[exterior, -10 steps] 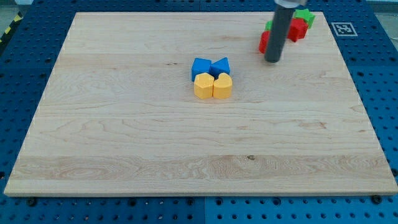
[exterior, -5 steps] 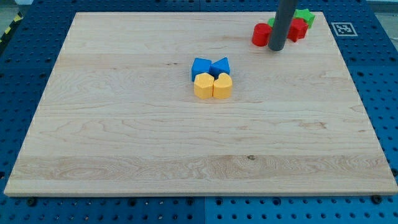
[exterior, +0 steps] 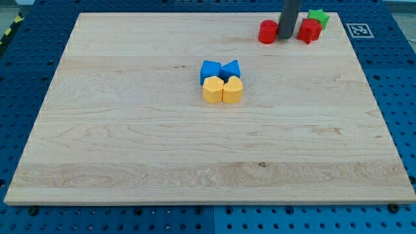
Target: Move the green circle to the top of the red star
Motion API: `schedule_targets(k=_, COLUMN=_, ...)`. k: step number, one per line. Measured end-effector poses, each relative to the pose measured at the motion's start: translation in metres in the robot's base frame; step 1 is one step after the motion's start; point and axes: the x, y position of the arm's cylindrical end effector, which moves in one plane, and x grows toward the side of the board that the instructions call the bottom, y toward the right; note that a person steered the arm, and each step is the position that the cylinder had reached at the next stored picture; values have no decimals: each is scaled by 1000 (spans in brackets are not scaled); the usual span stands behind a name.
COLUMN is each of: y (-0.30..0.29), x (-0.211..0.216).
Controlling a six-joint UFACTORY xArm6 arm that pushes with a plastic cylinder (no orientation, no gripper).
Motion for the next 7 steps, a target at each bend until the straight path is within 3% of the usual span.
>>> schedule_targets(k=2, y=-20, x=-17)
schedule_targets(k=4, y=16, x=-27)
schedule_targets(k=7, y=-8, x=-2)
